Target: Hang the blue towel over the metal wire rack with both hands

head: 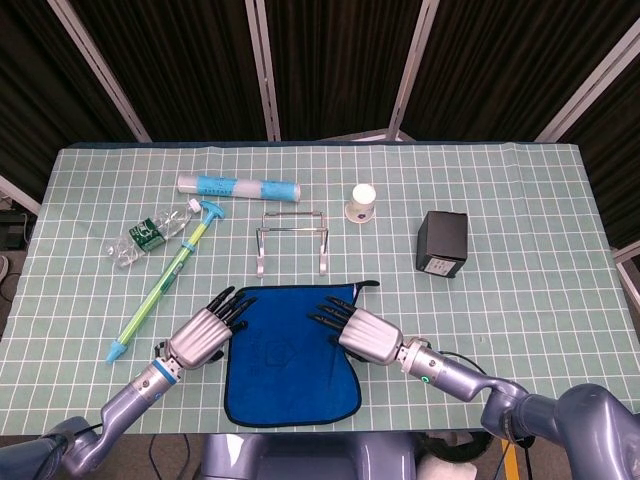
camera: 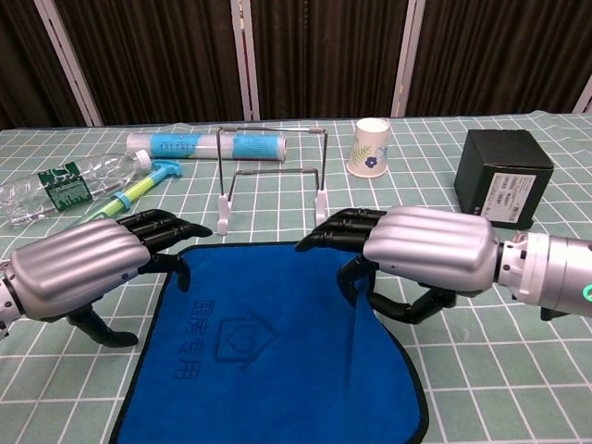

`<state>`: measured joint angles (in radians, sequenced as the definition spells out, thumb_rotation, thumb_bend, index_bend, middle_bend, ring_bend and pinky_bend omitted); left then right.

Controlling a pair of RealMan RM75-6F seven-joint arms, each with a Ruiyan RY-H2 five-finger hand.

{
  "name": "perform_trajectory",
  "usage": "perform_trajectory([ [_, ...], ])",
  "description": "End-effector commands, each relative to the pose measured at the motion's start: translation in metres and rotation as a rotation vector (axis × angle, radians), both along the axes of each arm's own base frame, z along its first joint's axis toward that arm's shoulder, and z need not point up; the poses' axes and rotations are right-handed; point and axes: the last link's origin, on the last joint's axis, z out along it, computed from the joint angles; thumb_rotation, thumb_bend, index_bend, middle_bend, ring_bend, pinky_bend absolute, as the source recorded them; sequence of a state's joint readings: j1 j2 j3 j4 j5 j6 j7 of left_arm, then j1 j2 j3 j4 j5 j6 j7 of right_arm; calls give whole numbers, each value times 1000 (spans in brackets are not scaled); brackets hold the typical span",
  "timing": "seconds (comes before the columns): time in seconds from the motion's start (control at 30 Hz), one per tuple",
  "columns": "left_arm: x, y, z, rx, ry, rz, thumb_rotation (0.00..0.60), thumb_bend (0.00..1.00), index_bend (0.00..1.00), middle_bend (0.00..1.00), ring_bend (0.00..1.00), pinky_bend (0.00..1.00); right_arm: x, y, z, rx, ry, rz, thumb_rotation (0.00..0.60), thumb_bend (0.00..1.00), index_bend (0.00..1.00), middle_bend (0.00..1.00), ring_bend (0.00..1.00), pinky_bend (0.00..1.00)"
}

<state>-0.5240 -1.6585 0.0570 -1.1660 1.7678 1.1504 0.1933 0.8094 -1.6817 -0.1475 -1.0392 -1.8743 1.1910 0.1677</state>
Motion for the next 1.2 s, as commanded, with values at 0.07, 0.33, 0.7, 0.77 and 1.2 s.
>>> perform_trajectory([
  [0.07,4,1,-5,-9,-2,-5,600,22,365,0,0,0,1,0,0,1,-2,-2,600,552,761,45,0,0],
  [0.33,13,2,-11,-18,-7,-19,600,24,366,0,0,0,1,-1,1,1,0,-4,600,551,689,45,0,0],
  [0.7,18,1,-16,-41,-9,-16,600,219,365,0,0,0,1,0,1,2,0,2,600,552,648,45,0,0],
  [0.77,18,0,-18,-47,-8,-15,600,261,365,0,0,0,0,0,2,-2,3,6,600,551,648,45,0,0],
  [1.2,20,0,-24,-89,-9,-2,600,443,495,0,0,0,-2,1,4,-2,4,9,600,553,649,45,0,0],
])
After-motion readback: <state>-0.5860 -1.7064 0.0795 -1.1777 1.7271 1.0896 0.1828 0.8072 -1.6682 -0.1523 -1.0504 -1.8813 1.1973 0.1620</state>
